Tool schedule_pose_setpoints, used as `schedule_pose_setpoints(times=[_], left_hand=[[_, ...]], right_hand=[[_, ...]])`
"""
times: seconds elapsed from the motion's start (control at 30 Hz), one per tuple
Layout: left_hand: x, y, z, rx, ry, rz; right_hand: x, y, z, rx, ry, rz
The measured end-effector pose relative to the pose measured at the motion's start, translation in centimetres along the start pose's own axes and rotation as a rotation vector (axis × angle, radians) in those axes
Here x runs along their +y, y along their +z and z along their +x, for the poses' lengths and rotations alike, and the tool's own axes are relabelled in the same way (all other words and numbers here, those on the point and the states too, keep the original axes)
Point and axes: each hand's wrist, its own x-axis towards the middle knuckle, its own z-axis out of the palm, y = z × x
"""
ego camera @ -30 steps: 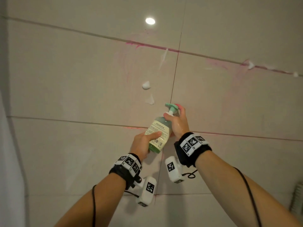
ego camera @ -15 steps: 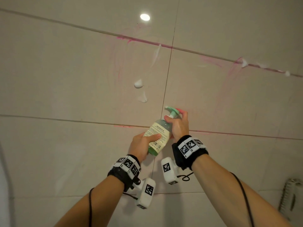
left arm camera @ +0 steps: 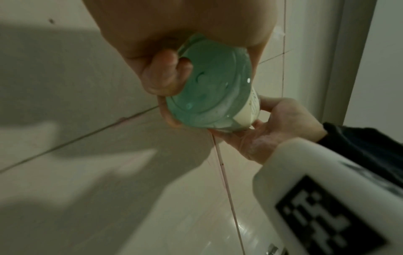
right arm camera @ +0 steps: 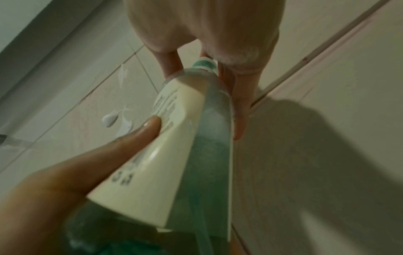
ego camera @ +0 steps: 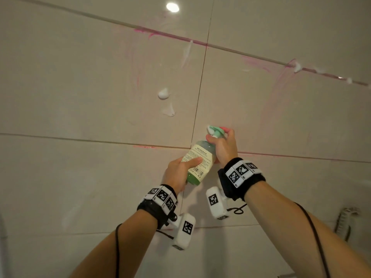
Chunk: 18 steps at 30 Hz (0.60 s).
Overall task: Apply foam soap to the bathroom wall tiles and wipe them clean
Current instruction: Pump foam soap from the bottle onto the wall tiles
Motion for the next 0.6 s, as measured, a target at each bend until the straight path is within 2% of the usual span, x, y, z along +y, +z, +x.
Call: schedule_pose_setpoints(times=[0.13,0.33,0.6], left_hand=[[-1.1,2.0,0.6,-0.031,-0.027,0.055],[-2.3,5.3,1.3,-0.063,-0.027,0.001],[-3.7,11.3,1.3,0.015,-0.034,0.036]], right_hand=[[0.0,-2.2,0.2,0.016,0.024,-0.033],[-0.4,-4.7,1.2,0.052,-0.019,-0.064],[0.9,-10.8,3.2,-0.040,-0.015,-0.009]])
